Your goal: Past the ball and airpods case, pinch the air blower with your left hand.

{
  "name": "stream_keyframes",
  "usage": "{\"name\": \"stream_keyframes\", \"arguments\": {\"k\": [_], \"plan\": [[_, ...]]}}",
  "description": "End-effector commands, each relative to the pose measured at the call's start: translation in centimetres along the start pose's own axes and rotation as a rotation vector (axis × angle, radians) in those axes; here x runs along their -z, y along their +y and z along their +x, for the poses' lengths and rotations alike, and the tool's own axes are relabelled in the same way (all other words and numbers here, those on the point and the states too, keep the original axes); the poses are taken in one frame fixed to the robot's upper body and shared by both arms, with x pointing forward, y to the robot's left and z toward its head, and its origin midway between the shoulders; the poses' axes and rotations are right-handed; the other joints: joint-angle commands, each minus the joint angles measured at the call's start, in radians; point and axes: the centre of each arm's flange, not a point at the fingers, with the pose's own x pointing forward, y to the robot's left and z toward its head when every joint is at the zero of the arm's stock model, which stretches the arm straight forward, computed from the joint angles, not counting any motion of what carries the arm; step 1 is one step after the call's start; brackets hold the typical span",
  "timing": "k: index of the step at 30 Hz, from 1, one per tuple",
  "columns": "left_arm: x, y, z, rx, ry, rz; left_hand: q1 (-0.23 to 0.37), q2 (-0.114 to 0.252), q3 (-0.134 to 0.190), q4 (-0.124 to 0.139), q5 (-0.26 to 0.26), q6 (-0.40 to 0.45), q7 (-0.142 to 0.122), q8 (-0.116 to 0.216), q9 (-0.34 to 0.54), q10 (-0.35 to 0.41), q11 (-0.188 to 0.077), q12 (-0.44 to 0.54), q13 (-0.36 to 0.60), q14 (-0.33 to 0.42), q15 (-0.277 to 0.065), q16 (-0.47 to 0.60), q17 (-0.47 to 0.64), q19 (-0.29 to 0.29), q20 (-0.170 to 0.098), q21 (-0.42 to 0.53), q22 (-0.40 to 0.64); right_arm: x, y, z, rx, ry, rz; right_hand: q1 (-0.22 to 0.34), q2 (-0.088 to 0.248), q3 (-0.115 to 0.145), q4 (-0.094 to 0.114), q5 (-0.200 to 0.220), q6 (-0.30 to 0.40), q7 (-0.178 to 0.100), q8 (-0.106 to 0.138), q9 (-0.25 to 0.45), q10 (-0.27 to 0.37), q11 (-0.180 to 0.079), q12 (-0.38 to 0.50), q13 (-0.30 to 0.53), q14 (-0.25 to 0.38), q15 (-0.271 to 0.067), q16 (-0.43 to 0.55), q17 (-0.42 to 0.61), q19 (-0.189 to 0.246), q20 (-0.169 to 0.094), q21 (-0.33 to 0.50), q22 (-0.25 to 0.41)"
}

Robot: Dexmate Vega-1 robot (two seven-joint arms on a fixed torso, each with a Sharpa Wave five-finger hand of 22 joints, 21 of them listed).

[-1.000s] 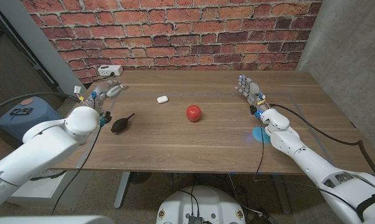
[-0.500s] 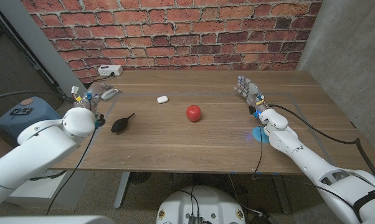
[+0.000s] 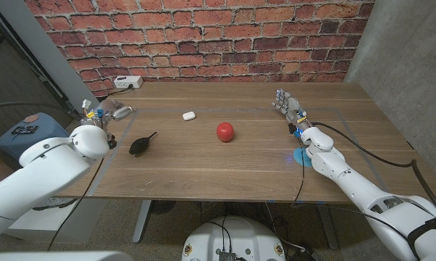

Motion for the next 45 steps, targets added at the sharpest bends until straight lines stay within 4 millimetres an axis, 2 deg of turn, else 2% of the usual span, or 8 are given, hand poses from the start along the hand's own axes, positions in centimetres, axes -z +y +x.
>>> {"name": "stream_keyframes", "arguments": {"k": [1, 12, 17, 35, 45], "plan": [[0.5, 0.0, 0.1, 0.035, 0.06, 0.051, 0.002, -0.011, -0.01, -0.001, 0.003, -0.003, 0.01, -0.008, 0.002, 0.0, 0.01, -0.007, 0.006, -0.001, 0.006, -0.005, 0.002, -0.005, 0.005, 0.004, 0.005, 0.3, -0.4, 0.1, 0.001, 0.009, 0.003, 0.011, -0.003, 0.001, -0.005, 0.0, 0.0, 0.007, 0.006, 0.003, 0.002, 0.007, 0.004, -0.001, 0.007, 0.007, 0.005, -0.001, 0.006, 0.007, 0.007, 0.005], [0.7, -0.2, 0.7, 0.049, 0.104, 0.101, 0.001, -0.03, -0.029, -0.003, -0.007, -0.019, 0.01, -0.019, 0.001, -0.018, 0.007, -0.018, 0.01, -0.005, 0.001, -0.011, 0.003, -0.015, 0.0, 0.002, 0.005, 0.6, -0.5, 0.2, 0.003, 0.013, 0.006, 0.012, -0.003, 0.0, -0.007, 0.0, 0.0, 0.008, 0.006, 0.003, 0.002, 0.008, 0.004, -0.001, 0.008, 0.006, 0.005, -0.001, 0.006, 0.008, 0.007, 0.005], [0.8, -0.4, 1.1, 0.067, 0.135, 0.135, 0.002, -0.047, -0.042, -0.005, -0.018, -0.013, 0.003, -0.018, 0.0, -0.02, -0.005, -0.021, 0.011, -0.011, 0.026, -0.016, 0.003, -0.015, 0.007, 0.002, 0.004, 0.6, -0.5, 0.3, 0.0, 0.012, 0.005, 0.013, -0.003, 0.0, -0.009, 0.0, 0.0, 0.007, 0.006, 0.003, 0.002, 0.009, 0.004, -0.001, 0.008, 0.006, 0.006, -0.001, 0.006, 0.008, 0.007, 0.005], [1.0, -1.9, 3.3, 0.143, 0.178, 0.224, 0.008, -0.071, -0.067, -0.004, -0.046, -0.042, 0.011, -0.033, -0.001, -0.045, 0.013, -0.038, 0.015, -0.028, 0.019, -0.026, 0.003, -0.034, 0.007, -0.004, 0.004, 1.0, -0.5, 0.5, 0.007, 0.009, 0.013, 0.015, -0.002, -0.002, -0.013, -0.001, 0.0, 0.007, 0.006, 0.003, 0.0, 0.007, 0.003, 0.0, 0.008, 0.006, 0.006, -0.001, 0.006, 0.009, 0.007, 0.005], [0.6, -3.0, 3.8, 0.192, 0.176, 0.221, 0.007, -0.081, -0.079, -0.001, -0.061, -0.058, 0.013, -0.038, -0.001, -0.051, 0.008, -0.043, 0.018, -0.032, 0.017, -0.027, 0.004, -0.039, 0.004, -0.005, 0.004, 0.9, -0.5, 0.3, 0.012, 0.004, 0.013, 0.017, -0.002, -0.002, -0.016, -0.001, -0.001, 0.008, 0.005, 0.003, 0.0, 0.006, 0.003, -0.001, 0.007, 0.006, 0.005, -0.001, 0.006, 0.009, 0.007, 0.005]]}}
